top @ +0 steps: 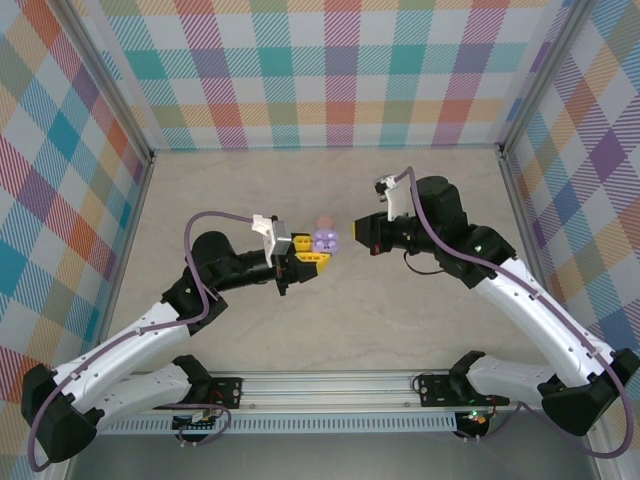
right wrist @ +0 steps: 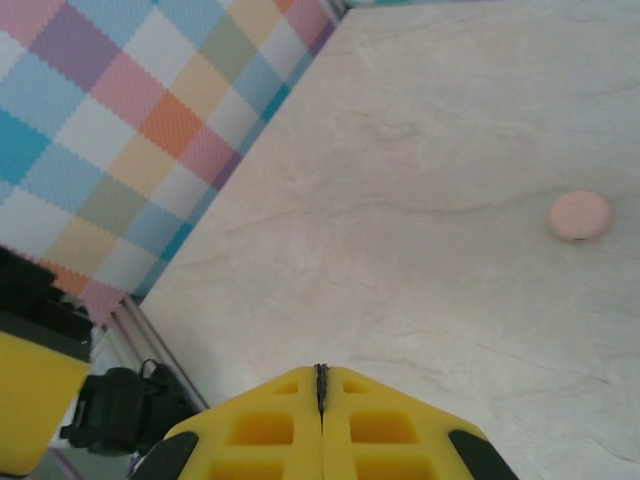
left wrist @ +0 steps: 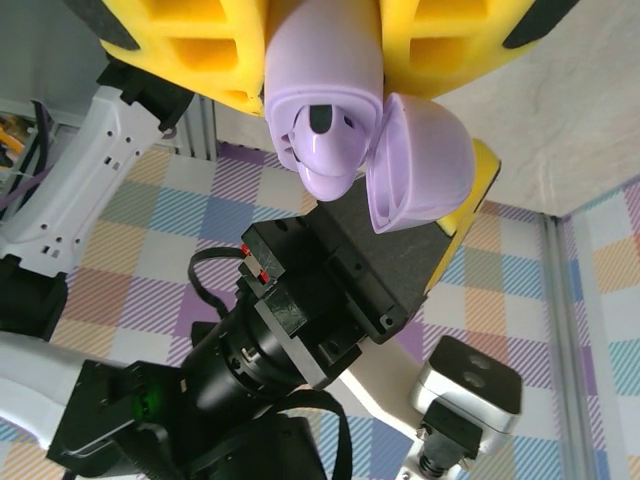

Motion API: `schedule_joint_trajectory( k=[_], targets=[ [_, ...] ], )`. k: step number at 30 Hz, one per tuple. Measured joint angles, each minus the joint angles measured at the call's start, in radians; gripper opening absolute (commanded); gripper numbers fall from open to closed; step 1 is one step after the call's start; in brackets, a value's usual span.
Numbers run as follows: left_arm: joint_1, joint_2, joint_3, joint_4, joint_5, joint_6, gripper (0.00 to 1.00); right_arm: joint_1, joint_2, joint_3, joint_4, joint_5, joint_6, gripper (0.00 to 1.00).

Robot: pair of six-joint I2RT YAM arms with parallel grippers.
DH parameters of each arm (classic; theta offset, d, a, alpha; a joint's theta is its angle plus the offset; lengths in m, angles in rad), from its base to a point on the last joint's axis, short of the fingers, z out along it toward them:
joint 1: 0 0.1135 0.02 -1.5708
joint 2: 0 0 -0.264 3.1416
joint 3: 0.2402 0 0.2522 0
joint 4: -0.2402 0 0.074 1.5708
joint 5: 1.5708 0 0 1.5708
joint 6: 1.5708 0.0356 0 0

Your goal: Insert the wireless bluetooth earbuds into the charging case

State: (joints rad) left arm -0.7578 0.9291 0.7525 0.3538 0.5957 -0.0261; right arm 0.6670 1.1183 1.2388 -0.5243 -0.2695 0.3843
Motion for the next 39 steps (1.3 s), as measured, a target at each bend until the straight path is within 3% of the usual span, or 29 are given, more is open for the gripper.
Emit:
schedule_joint_trajectory(
  k=[9, 21, 26, 33, 39],
  targets=[
    [0.000, 0.053, 0.000, 0.019, 0.024, -0.037, 0.00, 0.000, -0.012, -0.050, 0.128, -0.187, 0.012, 0.06],
    [0.000, 0.071, 0.000, 0.048, 0.016, -0.056, 0.00, -0.012, -0.088, -0.084, 0.201, -0.254, 0.027, 0.07],
    [0.000, 0.090, 0.000, 0.033, -0.012, -0.064, 0.00, -0.011, -0.097, -0.084, 0.213, -0.264, 0.027, 0.13],
    [0.000, 0.111, 0.038, -0.093, -0.205, -0.113, 0.00, -0.011, -0.086, -0.058, 0.070, -0.039, 0.015, 0.18],
    [0.006, 0.227, 0.158, -0.262, -0.365, -0.190, 0.00, -0.011, -0.066, -0.056, -0.021, 0.122, 0.009, 0.19]
  ],
)
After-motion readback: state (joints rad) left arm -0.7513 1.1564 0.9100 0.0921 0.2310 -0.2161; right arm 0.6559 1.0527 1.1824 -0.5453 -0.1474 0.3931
